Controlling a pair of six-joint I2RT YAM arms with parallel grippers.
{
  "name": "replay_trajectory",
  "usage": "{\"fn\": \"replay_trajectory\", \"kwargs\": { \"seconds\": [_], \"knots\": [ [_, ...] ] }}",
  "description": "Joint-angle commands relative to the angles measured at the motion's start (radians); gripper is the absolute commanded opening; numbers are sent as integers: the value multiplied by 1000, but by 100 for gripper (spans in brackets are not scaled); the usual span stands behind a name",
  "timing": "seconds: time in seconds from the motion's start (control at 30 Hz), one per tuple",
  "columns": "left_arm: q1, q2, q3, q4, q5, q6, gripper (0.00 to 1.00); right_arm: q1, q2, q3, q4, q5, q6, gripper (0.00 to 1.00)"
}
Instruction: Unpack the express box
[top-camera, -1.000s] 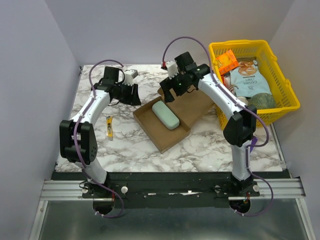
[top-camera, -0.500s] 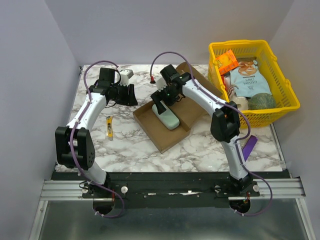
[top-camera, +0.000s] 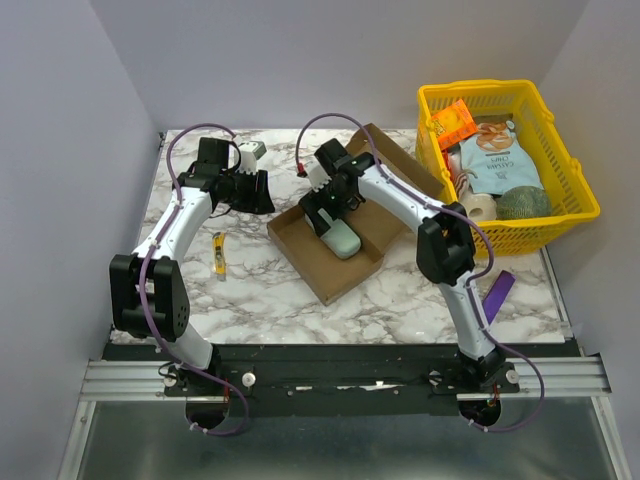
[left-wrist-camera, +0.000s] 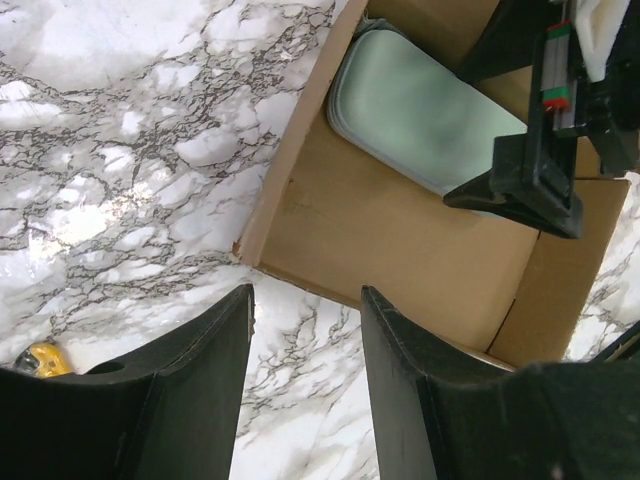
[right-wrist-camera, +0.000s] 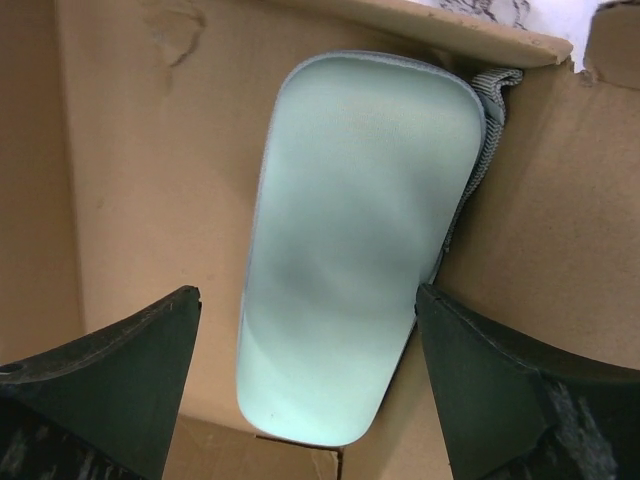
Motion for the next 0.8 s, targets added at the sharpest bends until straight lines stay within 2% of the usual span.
{"fn": "replay_trajectory", "kwargs": {
  "seconds": [0.0,0.33,0.47,0.6,0.7,0.77],
  "knots": [
    [7,-40,-9,-10,2,7,56,20,57,-43,6,166,-19,98],
    [7,-85,-59,4,14,-1,56,84,77,-26,46,379,-54,92],
    [7,-94,-78,15,24,-5,56,95,84,-69,53,438,-94,93],
    [7,-102,-90,25,24,-4,56,95,62,-34,-2,260,-58,78],
    [13,-113,-107,36,36,-10,56,101,19,57,-25,113,5,79],
    [18,-114,-119,39,44,-17,56,109,-13,71,-22,67,37,80]
  ]
}}
